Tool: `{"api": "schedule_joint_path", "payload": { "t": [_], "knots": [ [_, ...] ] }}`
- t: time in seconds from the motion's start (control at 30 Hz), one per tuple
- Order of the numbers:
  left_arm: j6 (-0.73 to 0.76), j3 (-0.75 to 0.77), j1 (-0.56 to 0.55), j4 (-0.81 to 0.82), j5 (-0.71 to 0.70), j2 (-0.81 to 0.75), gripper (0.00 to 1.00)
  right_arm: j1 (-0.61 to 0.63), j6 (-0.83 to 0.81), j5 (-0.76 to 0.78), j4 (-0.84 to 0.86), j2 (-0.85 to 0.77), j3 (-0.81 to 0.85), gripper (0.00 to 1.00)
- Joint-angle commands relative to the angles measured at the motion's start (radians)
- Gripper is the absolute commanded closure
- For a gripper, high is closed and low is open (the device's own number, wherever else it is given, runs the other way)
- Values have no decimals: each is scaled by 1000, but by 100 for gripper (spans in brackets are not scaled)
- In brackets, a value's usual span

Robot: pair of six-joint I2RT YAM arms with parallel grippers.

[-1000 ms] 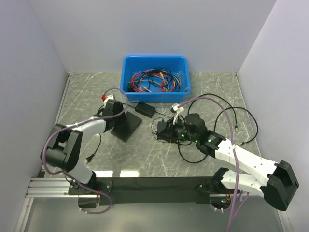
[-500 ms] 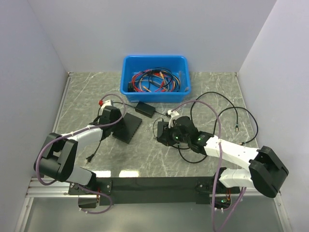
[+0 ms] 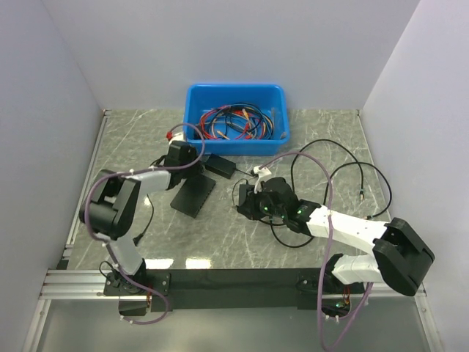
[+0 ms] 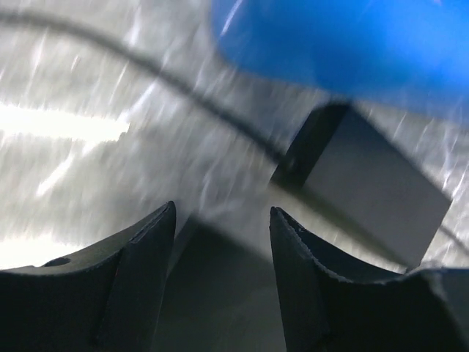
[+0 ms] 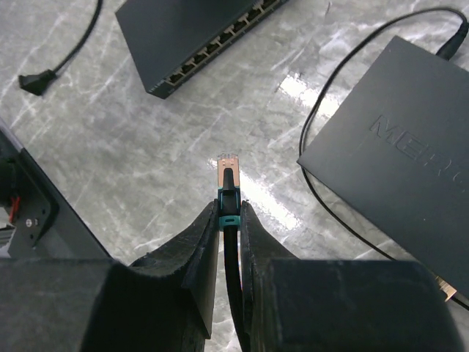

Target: Insert the plug into the switch port

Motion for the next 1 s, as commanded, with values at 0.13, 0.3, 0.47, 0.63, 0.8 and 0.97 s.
{"api": "schedule_joint_path", "payload": {
  "t": [0.13,0.3,0.47,0.63,0.8,0.97],
  "knots": [
    [87,210,-31,-107,-33,126,45,4,-9,29,30,35,16,100],
    [85,201,-74,-191,-130,131,55,4,-14,30,25,41,22,100],
    [48,135,-91,-229,-176,97,62,4,-14,30,24,32,18,100],
    [2,14,-103,-246,-214,8,63,4,-14,32,22,19,10,100],
    [-7,-71,-106,-236,-216,-93,63,2,-12,32,22,9,7,100],
    [21,-104,-116,-206,-182,-207,59,4,-8,32,28,-4,-5,100]
  ]
}}
